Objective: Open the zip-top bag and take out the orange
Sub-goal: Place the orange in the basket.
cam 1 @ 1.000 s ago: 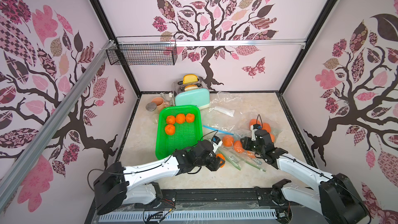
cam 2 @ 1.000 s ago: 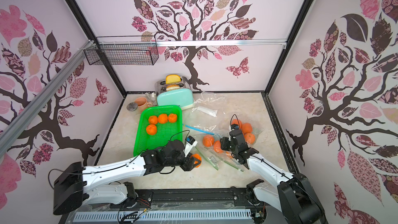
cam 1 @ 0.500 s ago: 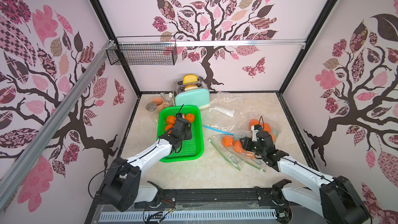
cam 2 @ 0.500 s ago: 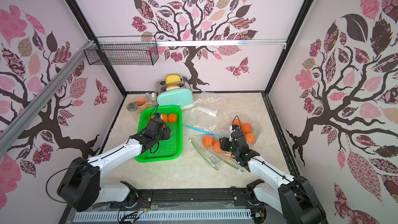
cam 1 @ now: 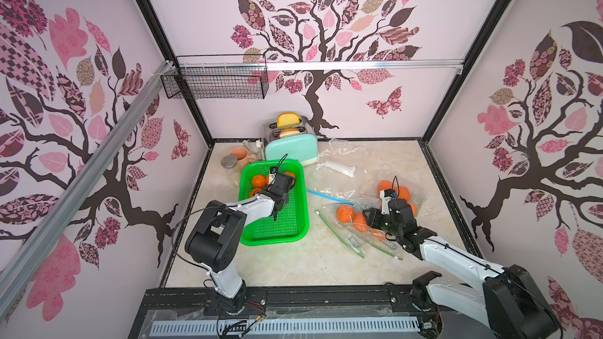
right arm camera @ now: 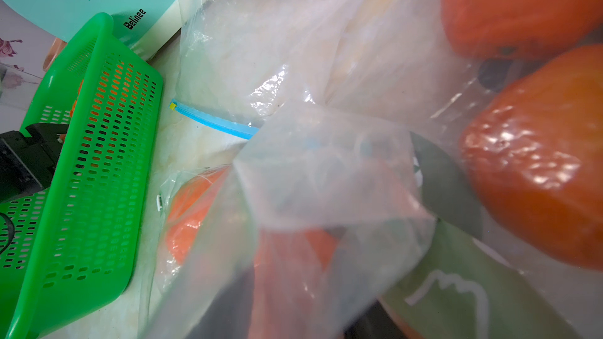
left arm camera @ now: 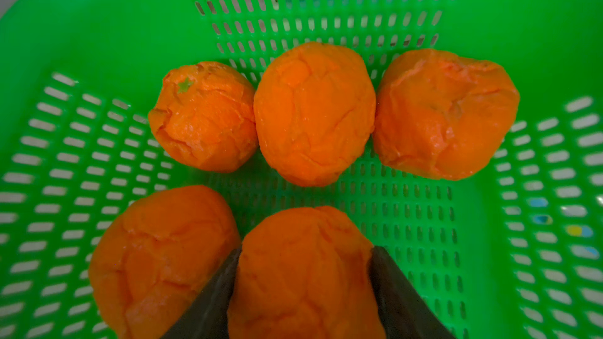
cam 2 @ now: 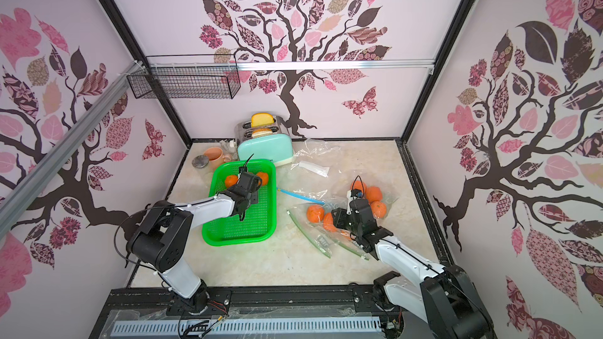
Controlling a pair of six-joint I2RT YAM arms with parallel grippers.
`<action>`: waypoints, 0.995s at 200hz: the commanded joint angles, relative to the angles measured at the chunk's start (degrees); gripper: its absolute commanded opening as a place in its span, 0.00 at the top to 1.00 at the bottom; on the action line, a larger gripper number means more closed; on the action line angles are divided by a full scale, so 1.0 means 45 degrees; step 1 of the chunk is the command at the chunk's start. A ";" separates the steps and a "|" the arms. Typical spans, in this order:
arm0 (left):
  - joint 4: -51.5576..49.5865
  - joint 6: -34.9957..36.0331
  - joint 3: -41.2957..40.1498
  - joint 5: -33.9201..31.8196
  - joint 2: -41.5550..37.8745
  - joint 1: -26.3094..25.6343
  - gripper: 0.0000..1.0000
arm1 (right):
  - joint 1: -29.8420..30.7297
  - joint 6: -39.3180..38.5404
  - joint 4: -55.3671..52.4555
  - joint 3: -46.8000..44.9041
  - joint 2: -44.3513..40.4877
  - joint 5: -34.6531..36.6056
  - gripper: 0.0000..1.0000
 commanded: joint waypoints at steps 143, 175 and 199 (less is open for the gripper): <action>-0.1246 0.0338 0.1095 -0.0469 0.0269 0.0376 0.23 | -0.0023 0.0112 -0.0238 0.0008 0.0340 -0.0428 0.57; -0.1847 0.0396 0.1272 -0.0264 -0.0539 0.0370 0.22 | -0.0032 0.0084 -0.0268 0.0007 0.0340 -0.0426 0.56; -0.2387 0.0304 0.1215 0.0189 -0.1625 0.0368 0.22 | -0.0032 0.0068 -0.0288 0.0029 0.0321 -0.0369 0.56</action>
